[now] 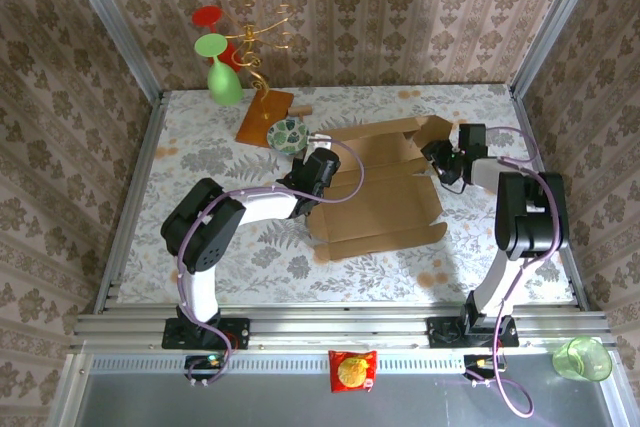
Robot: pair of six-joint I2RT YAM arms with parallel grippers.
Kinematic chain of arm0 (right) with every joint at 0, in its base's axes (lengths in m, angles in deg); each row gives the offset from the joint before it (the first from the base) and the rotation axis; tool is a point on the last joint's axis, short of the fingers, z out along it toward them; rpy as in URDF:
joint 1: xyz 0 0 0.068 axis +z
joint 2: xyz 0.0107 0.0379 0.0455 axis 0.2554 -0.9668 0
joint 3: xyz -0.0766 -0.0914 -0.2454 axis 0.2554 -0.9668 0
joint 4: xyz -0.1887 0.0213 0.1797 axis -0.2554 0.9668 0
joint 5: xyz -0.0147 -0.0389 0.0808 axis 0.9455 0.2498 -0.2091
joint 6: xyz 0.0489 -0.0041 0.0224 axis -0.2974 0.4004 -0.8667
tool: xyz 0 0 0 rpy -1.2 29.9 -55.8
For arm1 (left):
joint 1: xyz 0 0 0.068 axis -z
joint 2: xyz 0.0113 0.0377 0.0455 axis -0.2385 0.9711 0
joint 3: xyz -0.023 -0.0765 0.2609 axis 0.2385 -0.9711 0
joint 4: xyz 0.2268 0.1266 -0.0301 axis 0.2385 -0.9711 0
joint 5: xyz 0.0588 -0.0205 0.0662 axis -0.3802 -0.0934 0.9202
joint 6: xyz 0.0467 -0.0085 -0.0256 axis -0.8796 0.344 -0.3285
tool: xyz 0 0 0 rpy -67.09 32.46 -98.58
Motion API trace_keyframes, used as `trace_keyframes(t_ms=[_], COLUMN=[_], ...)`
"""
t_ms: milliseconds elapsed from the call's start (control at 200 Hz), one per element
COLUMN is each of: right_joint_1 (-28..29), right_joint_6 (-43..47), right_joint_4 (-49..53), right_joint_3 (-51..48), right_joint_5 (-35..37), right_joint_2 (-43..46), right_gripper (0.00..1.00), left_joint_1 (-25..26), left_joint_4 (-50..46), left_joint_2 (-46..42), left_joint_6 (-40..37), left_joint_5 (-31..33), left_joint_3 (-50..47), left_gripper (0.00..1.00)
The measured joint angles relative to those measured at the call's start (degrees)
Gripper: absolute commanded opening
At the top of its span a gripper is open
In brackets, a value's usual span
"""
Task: Fold the paper box
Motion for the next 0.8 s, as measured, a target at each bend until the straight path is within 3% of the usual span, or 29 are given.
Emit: trace_keyframes(t_ms=[415, 800], right_joint_1=[0.3, 1.6], right_joint_6=[2.3, 1.0], right_joint_4=[0.0, -3.5], right_joint_3=[1.2, 2.1], right_joint_5=[0.3, -3.0], right_joint_2=[-3.6, -4.4], right_gripper=[0.59, 0.53], left_joint_1=[0.0, -0.1], left_joint_4=[-0.1, -0.1], left_joint_2=[0.0, 0.0], left_joint_6=[-0.4, -0.4], left_joint_5=[0.0, -0.1], left_joint_3=[0.7, 1.0], left_gripper=[0.0, 0.0])
